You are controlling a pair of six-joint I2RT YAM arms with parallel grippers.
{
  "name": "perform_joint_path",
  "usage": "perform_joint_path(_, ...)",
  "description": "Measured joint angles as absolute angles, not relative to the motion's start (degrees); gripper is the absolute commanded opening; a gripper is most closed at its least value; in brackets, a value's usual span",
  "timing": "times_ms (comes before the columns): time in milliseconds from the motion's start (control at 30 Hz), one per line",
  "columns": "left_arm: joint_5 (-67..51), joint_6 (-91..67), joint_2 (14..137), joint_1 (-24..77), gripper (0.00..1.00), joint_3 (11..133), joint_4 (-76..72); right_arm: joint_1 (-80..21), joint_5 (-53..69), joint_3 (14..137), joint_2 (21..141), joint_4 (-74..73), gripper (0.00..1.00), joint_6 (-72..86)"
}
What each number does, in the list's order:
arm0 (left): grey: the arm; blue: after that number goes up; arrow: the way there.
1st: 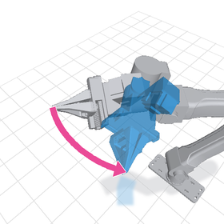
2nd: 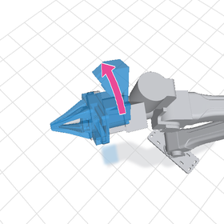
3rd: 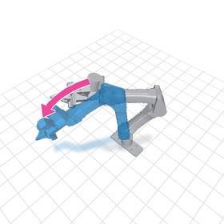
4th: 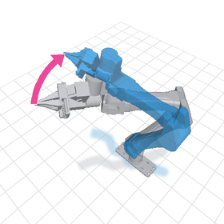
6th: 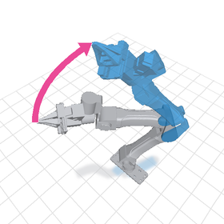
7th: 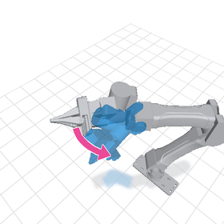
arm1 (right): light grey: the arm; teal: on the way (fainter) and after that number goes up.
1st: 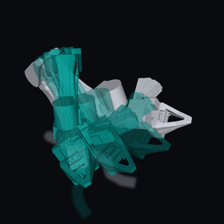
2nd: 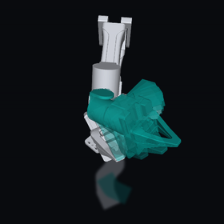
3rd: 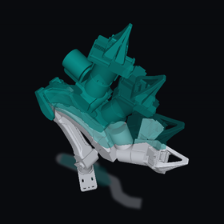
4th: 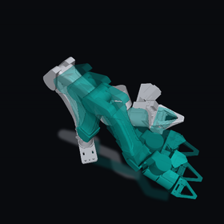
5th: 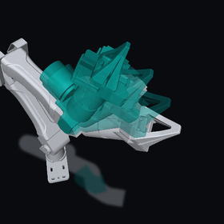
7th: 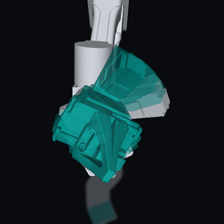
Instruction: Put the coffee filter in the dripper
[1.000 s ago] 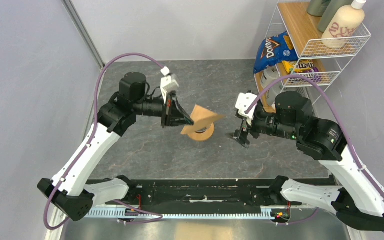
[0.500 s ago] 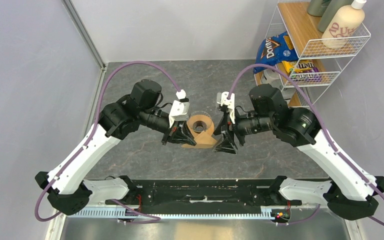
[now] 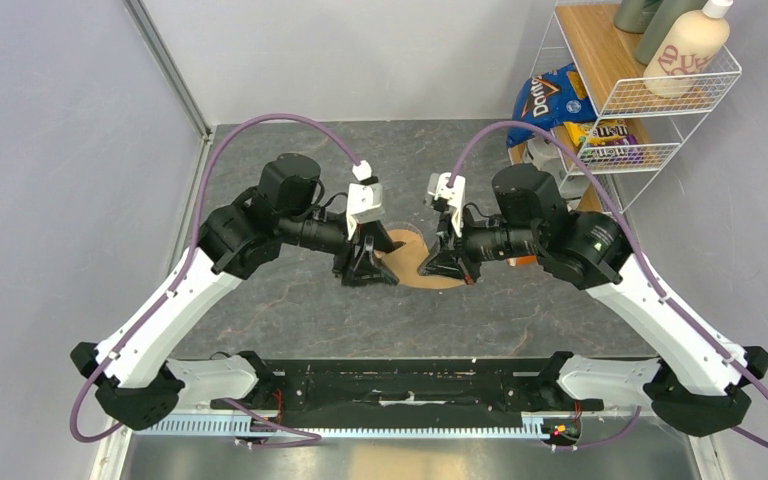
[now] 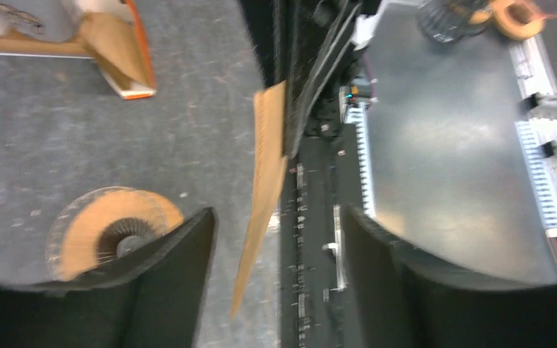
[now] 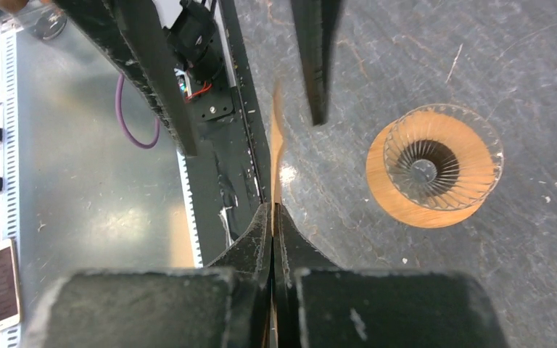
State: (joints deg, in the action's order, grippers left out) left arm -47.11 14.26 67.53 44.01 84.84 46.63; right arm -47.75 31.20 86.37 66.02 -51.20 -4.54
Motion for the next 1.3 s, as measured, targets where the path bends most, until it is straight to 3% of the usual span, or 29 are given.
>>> perform_joint_path(133,-44.45,11.53,66.65,40.53,0.90,85.12,46.22,-46.78,29.56,85.36,63.42,-48.82,0.00,-3.55)
perform_joint_path(367,-49.32,5.43,58.15,18.96,0.90,84.97,41.12,-44.34,28.75,82.13,55.42,-41.69,0.00,2.07)
perform_joint_path(600,-56.55,-14.68,42.85,18.70,0.92,66.13,15.25,-38.68,32.56,78.19,50.02,-30.24,0.00,9.50)
perform_joint_path(833,-53.91,-31.94,42.33,18.83,0.92,51.81,-5.93,-36.23,35.73,74.43,51.92,-22.04,0.00,13.67)
perform_joint_path(1067,-52.51,-42.28,54.43,21.71,0.93,55.72,-20.18,-36.21,37.08,75.85,59.59,-13.41,0.00,20.23)
perform_joint_path(1300,-52.53,-47.64,54.89,24.03,0.93,56.10,-29.28,-36.27,36.16,80.88,64.84,-6.17,0.00,25.02)
